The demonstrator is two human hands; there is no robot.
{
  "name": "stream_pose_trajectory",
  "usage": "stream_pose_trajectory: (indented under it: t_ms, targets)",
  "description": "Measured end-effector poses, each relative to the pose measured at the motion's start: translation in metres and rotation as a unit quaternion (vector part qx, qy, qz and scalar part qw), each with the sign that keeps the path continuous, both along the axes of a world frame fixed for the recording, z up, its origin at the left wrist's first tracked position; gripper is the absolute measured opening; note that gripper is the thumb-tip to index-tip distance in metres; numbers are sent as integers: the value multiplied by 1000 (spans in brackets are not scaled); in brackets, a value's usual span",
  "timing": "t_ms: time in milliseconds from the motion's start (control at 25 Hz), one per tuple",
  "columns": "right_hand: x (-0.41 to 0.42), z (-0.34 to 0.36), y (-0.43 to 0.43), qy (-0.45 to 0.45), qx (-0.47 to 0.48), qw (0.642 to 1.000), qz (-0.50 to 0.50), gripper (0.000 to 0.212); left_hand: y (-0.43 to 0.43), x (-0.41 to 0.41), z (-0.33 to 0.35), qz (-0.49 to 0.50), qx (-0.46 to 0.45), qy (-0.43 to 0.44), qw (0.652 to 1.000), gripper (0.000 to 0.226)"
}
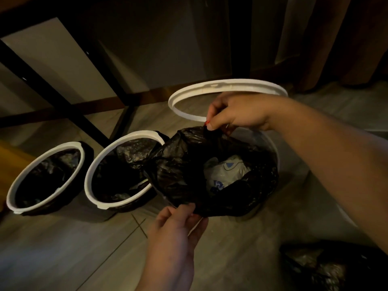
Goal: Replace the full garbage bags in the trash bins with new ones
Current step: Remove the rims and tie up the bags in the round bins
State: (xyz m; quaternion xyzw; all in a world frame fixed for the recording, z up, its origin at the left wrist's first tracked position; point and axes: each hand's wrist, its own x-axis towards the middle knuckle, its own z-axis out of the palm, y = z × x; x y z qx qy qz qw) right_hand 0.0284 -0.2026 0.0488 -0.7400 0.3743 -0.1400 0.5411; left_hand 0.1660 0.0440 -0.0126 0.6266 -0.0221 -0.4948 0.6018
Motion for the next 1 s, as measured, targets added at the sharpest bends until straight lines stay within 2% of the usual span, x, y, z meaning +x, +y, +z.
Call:
stream_pose_trajectory:
  t_ms: [160,320,480,640,760,840,1000]
  targets:
    - [0,1,2,-43,21,999,8,6,4,-2,9,1,-50,-10,999,37]
    - [-6,3,3,-64,37,997,-19,4,8,-3,8,29,-61,-2,998,30]
    - [-11,4,7,-45,33,998,-11,5,6,-5,6,41,-57,-16,997,26]
    - [-13,8,15,-17,38,999,17,6,-3,-7,21,32,-109,-26,993,6]
    - [-12,11,22,-28,38,999,27,5,-15,-6,38,5,-164,-22,986,17]
    - [-9,13,28,-40,39,998,42,4,-27,-5,52,-35,-176,15,984,22]
    - [-7,17,35,-77,86,991,76,7,-52,-6,74,-101,-164,99,976,55]
